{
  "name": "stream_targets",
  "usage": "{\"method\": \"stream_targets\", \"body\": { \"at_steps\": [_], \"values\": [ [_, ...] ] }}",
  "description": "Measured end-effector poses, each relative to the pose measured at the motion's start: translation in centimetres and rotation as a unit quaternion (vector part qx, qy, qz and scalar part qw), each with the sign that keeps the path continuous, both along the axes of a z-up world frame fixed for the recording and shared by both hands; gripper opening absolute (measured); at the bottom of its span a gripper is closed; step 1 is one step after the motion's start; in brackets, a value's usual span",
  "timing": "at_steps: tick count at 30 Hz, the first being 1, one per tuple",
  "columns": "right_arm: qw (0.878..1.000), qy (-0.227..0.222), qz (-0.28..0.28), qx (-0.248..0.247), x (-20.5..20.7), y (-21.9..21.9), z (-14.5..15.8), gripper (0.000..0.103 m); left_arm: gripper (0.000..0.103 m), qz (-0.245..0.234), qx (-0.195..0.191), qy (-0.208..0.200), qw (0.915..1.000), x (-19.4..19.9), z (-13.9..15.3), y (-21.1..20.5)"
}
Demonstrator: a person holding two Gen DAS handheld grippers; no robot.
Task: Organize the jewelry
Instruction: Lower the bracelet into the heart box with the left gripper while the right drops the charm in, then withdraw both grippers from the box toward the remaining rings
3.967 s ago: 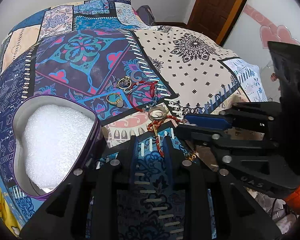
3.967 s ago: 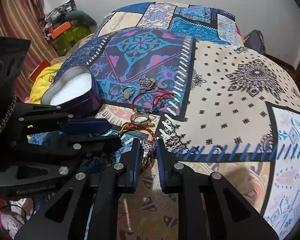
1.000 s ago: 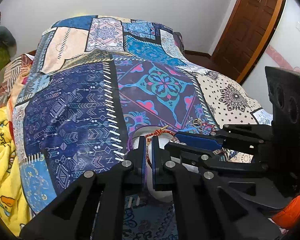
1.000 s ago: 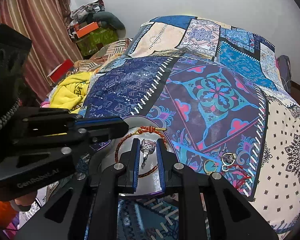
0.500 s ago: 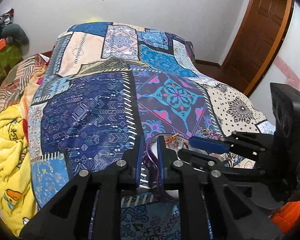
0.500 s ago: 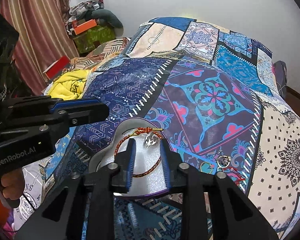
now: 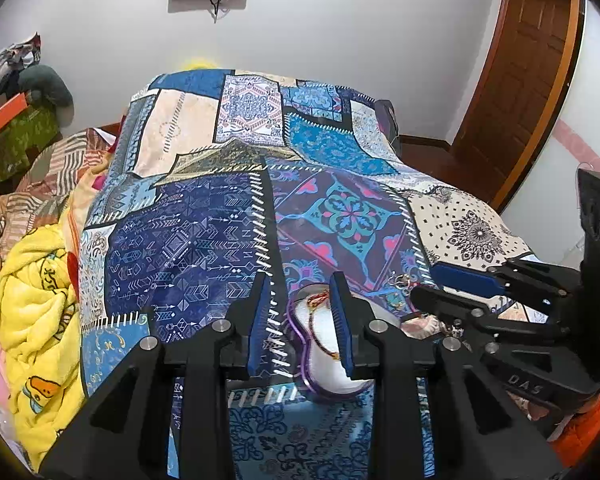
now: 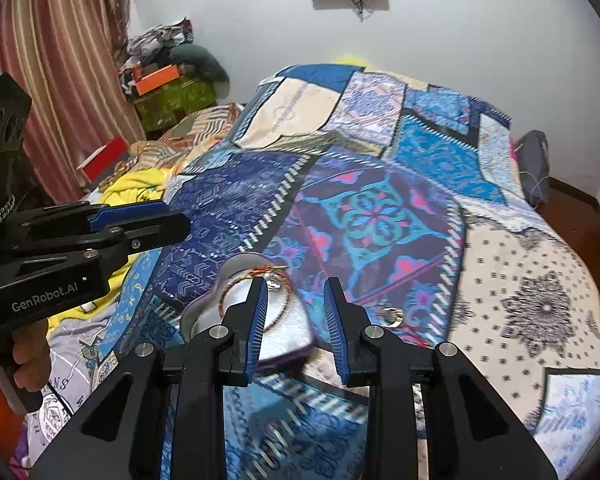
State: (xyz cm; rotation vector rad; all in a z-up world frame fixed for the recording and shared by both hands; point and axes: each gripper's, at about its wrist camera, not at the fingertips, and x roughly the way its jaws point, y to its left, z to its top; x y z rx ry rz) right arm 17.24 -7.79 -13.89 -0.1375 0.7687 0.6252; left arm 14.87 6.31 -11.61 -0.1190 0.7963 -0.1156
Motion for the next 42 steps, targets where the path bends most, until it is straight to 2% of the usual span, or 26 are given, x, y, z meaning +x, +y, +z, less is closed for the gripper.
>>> {"method": "stream_targets", "body": {
  "at_steps": [3, 13, 22, 29, 38, 42],
  "values": [
    [1.0, -0.008, -0.012, 0.001, -0.4, -1.2, 0.5, 0.026, 0.035, -0.002, 0.001, -0.002, 1.0, -0.2, 0.4, -0.8],
    [0.998, -0.023, -0.067, 0.0, -1.2, -7.1, 1.5, 0.026, 0.035, -0.026, 0.007, 0.006, 0.9996, -0.3, 0.5, -5.0],
    [0.994, -0.006, -0.112, -0.004, -1.1, -12.0, 0.6, 0.027, 0.035, -0.072, 0.018, 0.024, 0.9969, 0.5, -0.8, -9.5],
    [0.993, 0.014, -0.113, -0.008, -1.2, -12.8, -0.7, 0.027, 0.035, -0.104, 0.004, 0.062, 0.9926, 1.8, -3.2, -12.2],
    [0.993, 0.044, -0.106, -0.015, -0.9, -13.2, -2.6, 0.028, 0.035, -0.118, -0.041, 0.129, 0.9838, 3.2, -7.5, -13.3],
    [0.994, 0.052, -0.096, -0.01, -0.9, -13.1, -3.1, 0.04, 0.035, -0.108, -0.027, 0.128, 0.9854, 3.4, -8.0, -12.9]
  ]
}}
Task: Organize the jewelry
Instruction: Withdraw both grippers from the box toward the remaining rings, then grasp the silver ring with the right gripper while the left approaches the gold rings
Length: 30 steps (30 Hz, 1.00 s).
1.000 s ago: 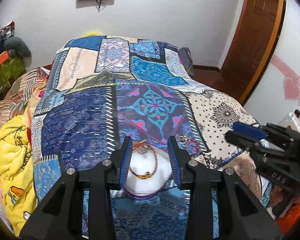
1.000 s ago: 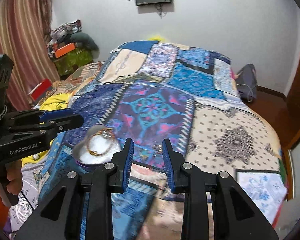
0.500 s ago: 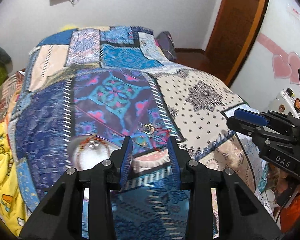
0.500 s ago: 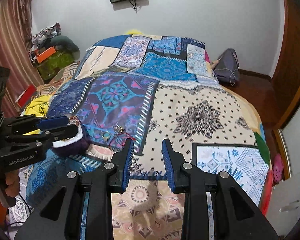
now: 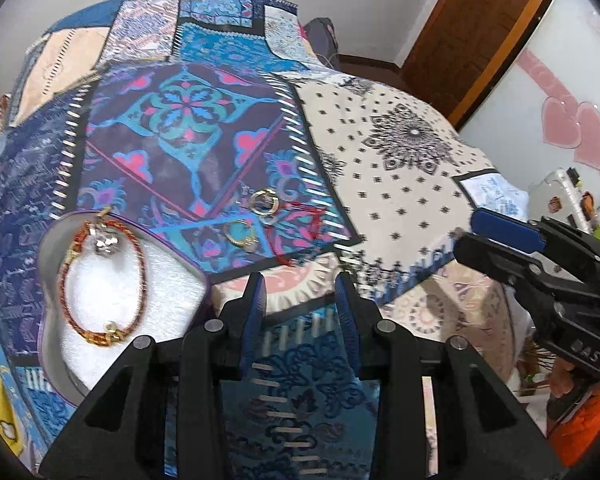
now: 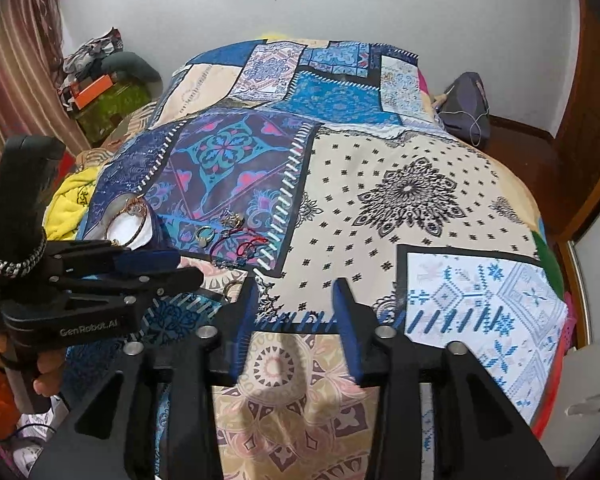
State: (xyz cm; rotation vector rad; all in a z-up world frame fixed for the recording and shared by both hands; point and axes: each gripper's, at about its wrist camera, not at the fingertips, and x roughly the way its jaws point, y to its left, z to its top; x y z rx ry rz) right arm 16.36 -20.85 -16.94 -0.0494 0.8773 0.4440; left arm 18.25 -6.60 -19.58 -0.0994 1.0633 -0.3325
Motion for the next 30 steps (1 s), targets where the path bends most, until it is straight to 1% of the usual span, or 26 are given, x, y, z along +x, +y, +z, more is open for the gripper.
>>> {"method": "stream_targets", "body": {
  "at_steps": [5, 8, 10, 12, 17, 21, 22, 23, 26, 30],
  "values": [
    [1.0, 0.011, 0.028, 0.004, 0.0, 1.5, -0.8, 0.041, 0.035, 0.011, 0.01, -0.006, 0.9999, 0.3, -0.2, 1.3],
    [0.999, 0.021, 0.047, 0.003, 0.3, 2.7, -1.8, 0.041, 0.035, 0.022, 0.03, -0.016, 0.9992, 0.4, -0.1, 2.0],
    [0.998, 0.029, 0.057, 0.002, 0.6, 3.4, -2.4, 0.041, 0.035, 0.026, 0.03, -0.016, 0.9991, 0.5, -0.1, 2.6],
    [0.997, 0.035, 0.066, -0.002, 0.9, 4.1, -3.1, 0.041, 0.035, 0.027, 0.035, -0.018, 0.9988, 0.7, 0.0, 2.8],
    [0.995, 0.062, 0.071, 0.007, 1.8, 4.9, -4.6, 0.04, 0.035, 0.019, 0.047, -0.025, 0.9984, 0.8, -0.1, 2.7],
    [0.996, 0.054, 0.069, -0.002, 2.0, 5.2, -5.1, 0.029, 0.035, 0.012, 0.046, -0.025, 0.9986, 1.0, -0.3, 2.2],
    [0.996, 0.051, 0.068, -0.004, 2.0, 5.2, -5.1, 0.023, 0.035, 0.009, 0.044, -0.024, 0.9987, 0.9, -0.3, 2.1],
    [0.997, 0.047, 0.066, -0.007, 1.9, 5.2, -5.2, 0.02, 0.035, 0.006, 0.042, -0.024, 0.9988, 1.0, -0.3, 1.9],
    [0.997, 0.04, 0.066, -0.011, 1.7, 5.2, -5.1, 0.02, 0.035, 0.003, 0.048, -0.027, 0.9985, 1.1, -0.5, 1.2],
    [0.997, 0.036, 0.061, -0.008, 1.6, 5.0, -4.9, 0.02, 0.031, 0.004, 0.052, -0.026, 0.9983, 1.5, -0.6, 0.8]
  ]
}}
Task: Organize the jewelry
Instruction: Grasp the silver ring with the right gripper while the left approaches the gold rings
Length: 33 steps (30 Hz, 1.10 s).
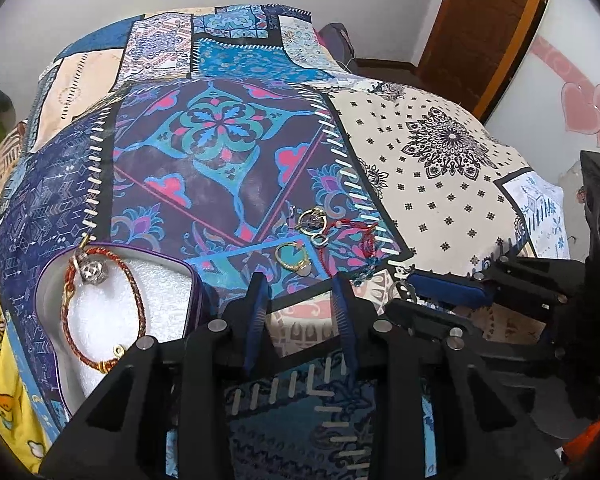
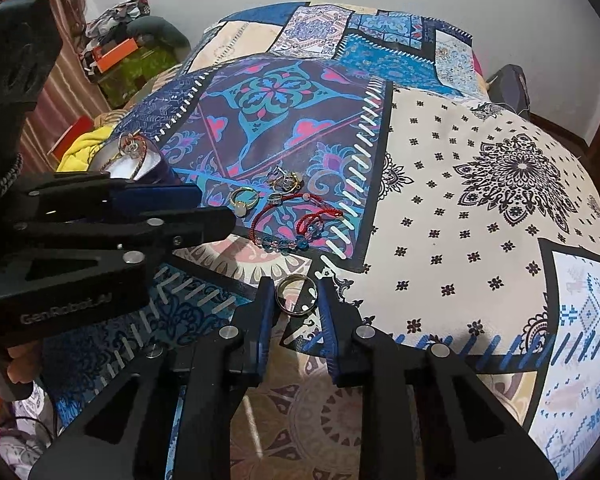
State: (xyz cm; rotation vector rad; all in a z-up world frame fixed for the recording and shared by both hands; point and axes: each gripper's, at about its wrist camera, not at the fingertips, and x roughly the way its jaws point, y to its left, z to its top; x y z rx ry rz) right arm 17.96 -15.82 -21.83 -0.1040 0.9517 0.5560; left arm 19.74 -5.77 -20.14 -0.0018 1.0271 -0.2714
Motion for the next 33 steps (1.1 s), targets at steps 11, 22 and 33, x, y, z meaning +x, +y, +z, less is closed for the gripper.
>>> {"method": "stream_targets", "body": {
  "at_steps": [11, 22, 33],
  "values": [
    [0.999, -0.022, -0.027, 0.028, 0.5, -2.1, 1.8, 0.02, 0.024, -0.006, -0.018, 0.01, 0.9998, 0.1, 0.1, -1.1],
    [0.998, -0.025, -0.033, 0.046, 0.8, -2.6, 2.3, 0.02, 0.021, 0.015, 0.045, 0.001, 0.9989, 1.4, -0.6, -1.0],
    [0.998, -0.021, -0.04, 0.054, 1.1, -3.4, 2.0, 0.02, 0.021, -0.011, 0.026, 0.028, 0.9992, 2.2, -0.8, -2.1]
  ]
}}
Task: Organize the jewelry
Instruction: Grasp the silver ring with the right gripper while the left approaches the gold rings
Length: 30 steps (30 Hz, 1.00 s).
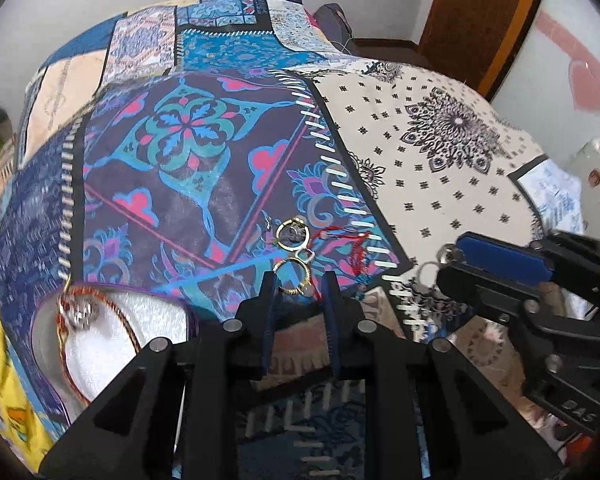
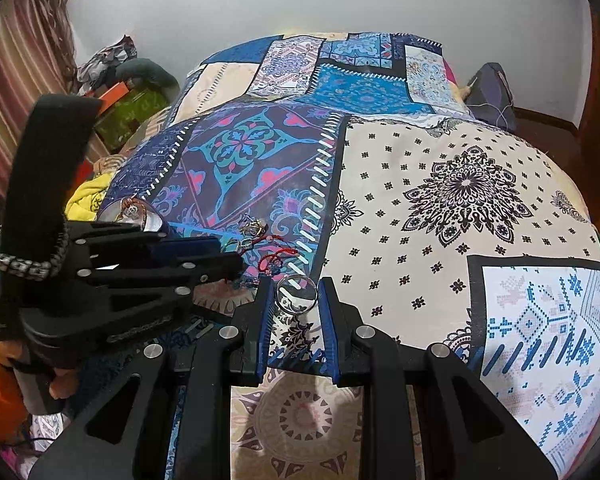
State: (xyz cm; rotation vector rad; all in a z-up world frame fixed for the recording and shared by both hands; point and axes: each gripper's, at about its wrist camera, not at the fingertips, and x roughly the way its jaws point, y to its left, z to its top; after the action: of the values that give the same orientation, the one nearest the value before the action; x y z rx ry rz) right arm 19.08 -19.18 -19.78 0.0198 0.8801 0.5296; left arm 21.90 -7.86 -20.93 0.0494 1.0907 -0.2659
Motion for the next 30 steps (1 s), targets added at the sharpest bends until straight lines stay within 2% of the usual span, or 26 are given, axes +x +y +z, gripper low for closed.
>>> {"method": "stream_targets", "body": {
  "at_steps": [4, 11, 14, 20, 30],
  "values": [
    [1.0, 0.0, -0.001, 0.002, 0.0, -0.1, 0.0, 0.02, 0.021, 0.01, -0.028, 0.004, 0.9995, -1.2, 0.6, 0.4],
    [1.0, -0.001, -0.002, 0.006, -0.2, -0.3, 0.1, 0.02, 0.021, 0.013, -0.05, 0.006, 0.9986, -3.4, 1.2, 0.4],
    [1.0, -0.001, -0.003, 0.008, -0.3, -0.5, 0.1, 0.02, 0.021, 0.026, -0.042, 0.019, 0.9986, -3.1, 0.2, 0.6],
    [1.0, 0.0, -0.006, 0.007, -0.3, -1.0, 0.1, 0.02, 0.021, 0.046, -0.019, 0.002, 0.9988, -2.1, -0.1, 1.1],
    [1.0, 0.003, -0.007, 0.01, 0.4, -1.2, -0.1, 0.02, 0.021, 0.032, -0.019, -0.002, 0.9993, 0.0, -0.6, 1.0]
  ]
}}
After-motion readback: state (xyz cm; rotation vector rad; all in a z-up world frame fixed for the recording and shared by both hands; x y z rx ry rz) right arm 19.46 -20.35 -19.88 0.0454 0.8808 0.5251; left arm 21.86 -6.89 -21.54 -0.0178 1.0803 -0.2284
